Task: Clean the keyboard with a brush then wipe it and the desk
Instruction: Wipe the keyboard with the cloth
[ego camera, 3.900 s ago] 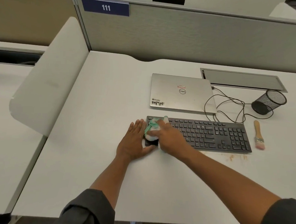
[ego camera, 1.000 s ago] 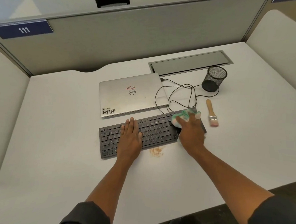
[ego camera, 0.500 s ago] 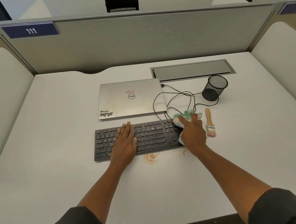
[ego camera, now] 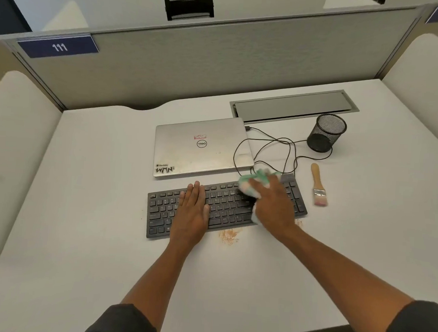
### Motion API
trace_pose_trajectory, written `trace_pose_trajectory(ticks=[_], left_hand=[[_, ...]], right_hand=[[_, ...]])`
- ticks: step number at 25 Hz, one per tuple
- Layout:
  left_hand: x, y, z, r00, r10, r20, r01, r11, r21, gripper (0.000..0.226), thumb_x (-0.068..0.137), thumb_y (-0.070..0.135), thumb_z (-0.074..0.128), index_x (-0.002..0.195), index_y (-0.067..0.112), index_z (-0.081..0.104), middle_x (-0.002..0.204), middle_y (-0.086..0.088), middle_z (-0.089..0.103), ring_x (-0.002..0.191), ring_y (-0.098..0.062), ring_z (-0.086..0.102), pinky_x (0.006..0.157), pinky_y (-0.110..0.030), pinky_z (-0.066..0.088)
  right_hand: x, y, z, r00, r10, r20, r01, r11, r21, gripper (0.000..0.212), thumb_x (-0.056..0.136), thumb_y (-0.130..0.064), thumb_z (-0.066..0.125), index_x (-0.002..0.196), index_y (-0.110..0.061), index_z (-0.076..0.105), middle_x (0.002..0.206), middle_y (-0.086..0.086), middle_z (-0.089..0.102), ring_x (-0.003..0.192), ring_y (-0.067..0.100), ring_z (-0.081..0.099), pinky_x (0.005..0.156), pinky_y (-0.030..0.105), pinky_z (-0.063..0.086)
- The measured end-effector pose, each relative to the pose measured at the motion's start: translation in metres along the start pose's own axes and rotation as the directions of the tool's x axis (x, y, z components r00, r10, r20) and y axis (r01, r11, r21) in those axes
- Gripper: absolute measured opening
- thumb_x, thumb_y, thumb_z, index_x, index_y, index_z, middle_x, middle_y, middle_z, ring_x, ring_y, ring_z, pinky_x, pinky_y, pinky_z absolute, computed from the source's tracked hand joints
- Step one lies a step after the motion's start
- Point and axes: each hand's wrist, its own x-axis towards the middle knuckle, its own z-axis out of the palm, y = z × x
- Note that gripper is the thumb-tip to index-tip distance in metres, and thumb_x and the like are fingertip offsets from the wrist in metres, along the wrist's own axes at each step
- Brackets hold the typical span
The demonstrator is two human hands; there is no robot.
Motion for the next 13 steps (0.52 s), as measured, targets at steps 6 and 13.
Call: trace_pose_trajectory(ticks=[6,13], left_hand=[[0.0,0.001,-0.002,1.0,-0.004,0.029,0.003,1.0,0.005,0.075,0.095,0.046,-0.005,0.161,0.01,0.002,0.17,-0.009,-0.003,0.156,-0.02,-0.01,0.119,-0.028,-0.023],[0.004,0.005,-0.012,0.995,-0.013,0.095,0.016,1.0,-0.023,0.063,0.109,0.033,0.024,0.162,0.005,0.004,0.17,-0.015,-0.002,0.157,-0.026,-0.007,0.125,-0.037,-0.012]], right_hand=[[0.005,-0.033,0.005,0.976,0.213,0.046,-0.211,0.977,-0.036,0.057,0.088,-0.012,0.059,0.141,-0.028,0.046,0.153,0.011,0.023,0.122,0.036,0.045,0.088,0.043,0.052],[-0.024,-0.047,0.014,0.997,0.078,0.01,-0.078,0.995,0.063,0.057,0.087,-0.01,0.056,0.139,-0.033,0.052,0.148,0.007,0.034,0.123,0.031,0.046,0.089,0.042,0.054]])
